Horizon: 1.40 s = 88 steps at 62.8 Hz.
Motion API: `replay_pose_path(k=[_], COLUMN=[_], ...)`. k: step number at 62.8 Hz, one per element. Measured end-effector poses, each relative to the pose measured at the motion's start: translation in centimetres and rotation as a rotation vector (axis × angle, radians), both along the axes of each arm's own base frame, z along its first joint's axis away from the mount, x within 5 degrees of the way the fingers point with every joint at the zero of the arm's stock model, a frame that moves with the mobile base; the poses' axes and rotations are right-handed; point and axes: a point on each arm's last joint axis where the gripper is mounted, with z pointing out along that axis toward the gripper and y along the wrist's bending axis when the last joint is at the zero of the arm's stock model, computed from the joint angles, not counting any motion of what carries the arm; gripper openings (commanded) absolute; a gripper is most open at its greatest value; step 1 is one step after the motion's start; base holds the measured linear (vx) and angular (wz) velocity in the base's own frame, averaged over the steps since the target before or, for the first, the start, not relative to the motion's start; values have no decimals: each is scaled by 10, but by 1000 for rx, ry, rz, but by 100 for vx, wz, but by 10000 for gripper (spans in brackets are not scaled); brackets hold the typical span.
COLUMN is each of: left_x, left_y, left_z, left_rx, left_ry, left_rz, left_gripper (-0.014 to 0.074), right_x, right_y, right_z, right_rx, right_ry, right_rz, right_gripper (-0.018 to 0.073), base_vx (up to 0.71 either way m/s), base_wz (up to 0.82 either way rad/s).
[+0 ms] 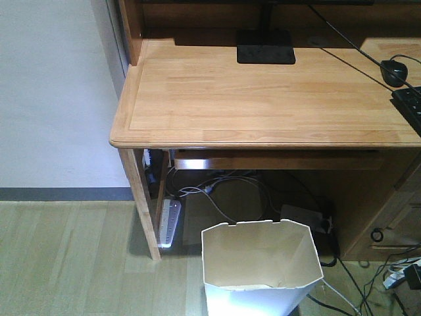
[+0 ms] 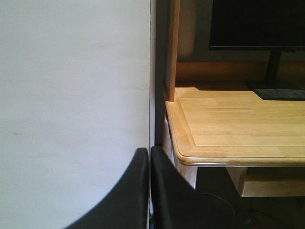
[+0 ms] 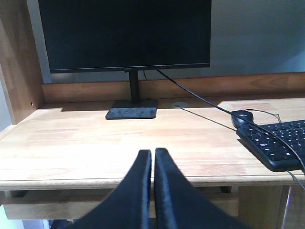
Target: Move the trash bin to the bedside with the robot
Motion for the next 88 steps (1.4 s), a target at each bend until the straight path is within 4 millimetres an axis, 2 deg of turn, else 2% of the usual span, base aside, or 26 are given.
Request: replay_pose_path(k=[23, 37, 47, 53, 70, 88], left_x=[0, 0, 0, 0, 0, 0], left_y=[0, 0, 0, 0, 0, 0], left_z=[0, 0, 0, 0, 0, 0], left_rx=[0, 0, 0, 0, 0, 0], left_ry=[0, 0, 0, 0, 0, 0], left_rz=[0, 0, 0, 0, 0, 0], left_gripper=[-6, -6, -6, -6, -6, -6], right_x=[0, 1, 15, 26, 44, 48], right_y=[0, 0, 0, 0, 0, 0], right_z=[8, 47, 71, 78, 67, 60], right_rx=[-6, -33, -39, -39, -39, -34], right_ry=[-66, -117, -15, 66, 256, 333], right_rz=[-1, -2, 0, 3, 7, 8], right_gripper=[-11, -11, -11, -11, -11, 4], base_vx=[0, 0, 0, 0, 0, 0], base_wz=[0, 0, 0, 0, 0, 0])
